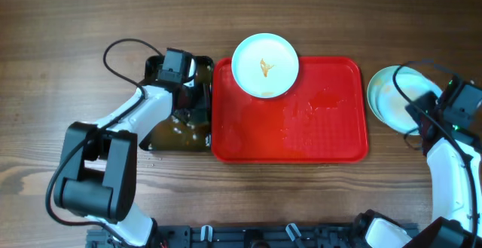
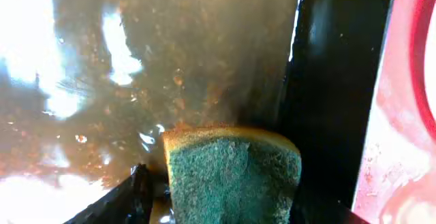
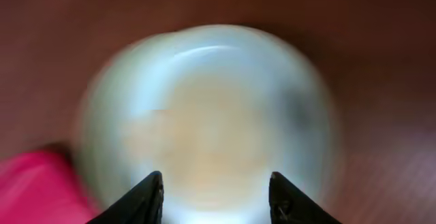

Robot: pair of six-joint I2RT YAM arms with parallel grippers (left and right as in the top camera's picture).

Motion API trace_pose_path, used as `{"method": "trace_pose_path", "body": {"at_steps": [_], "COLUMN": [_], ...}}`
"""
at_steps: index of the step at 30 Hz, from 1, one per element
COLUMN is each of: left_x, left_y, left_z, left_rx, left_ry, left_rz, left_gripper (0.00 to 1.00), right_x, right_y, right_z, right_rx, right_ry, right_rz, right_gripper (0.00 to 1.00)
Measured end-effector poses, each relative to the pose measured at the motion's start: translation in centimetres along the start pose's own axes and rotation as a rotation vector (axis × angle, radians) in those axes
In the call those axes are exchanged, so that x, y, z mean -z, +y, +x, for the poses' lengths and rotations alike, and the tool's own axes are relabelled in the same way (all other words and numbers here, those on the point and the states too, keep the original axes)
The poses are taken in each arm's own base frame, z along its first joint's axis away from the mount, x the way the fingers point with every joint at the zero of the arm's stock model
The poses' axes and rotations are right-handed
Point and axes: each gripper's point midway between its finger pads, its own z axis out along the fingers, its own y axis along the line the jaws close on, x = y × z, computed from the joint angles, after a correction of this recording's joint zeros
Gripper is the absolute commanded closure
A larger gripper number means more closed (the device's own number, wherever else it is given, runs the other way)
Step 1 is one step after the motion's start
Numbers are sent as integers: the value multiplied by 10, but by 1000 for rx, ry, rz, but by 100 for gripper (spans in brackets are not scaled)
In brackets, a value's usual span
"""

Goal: Clean dirty plates on tray and stack at the side
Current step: 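Move the plate with the right gripper and stack it on the cleaned plate, then reach the right gripper to the last plate and grasp its rim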

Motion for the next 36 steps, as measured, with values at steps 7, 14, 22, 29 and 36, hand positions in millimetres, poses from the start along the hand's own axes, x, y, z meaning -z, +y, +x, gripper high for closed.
{"method": "trace_pose_path", "body": {"at_steps": [7, 14, 22, 29, 36], "left_x": [2, 0, -3, 1, 8], "left_y": [2, -1, 9, 7, 1], "left_z": [7, 18, -4, 10, 41], "left_rx": [4, -3, -20, -8, 16], "left_ry": [32, 71, -40, 34, 176], "left_rz": [-13, -10, -90, -62, -14], "left_gripper": [37, 89, 63, 55, 62], "right_x": [45, 78, -1, -46, -40], "right_y": [164, 239, 251, 240, 231], "right_z": [79, 113, 163, 201, 221], "right_rx": [404, 691, 690, 615, 606], "right_ry": [156, 259, 413, 532, 616], "right_rz": [-621, -641, -566, -503, -473], "right_gripper": [35, 42, 45, 80, 96]}}
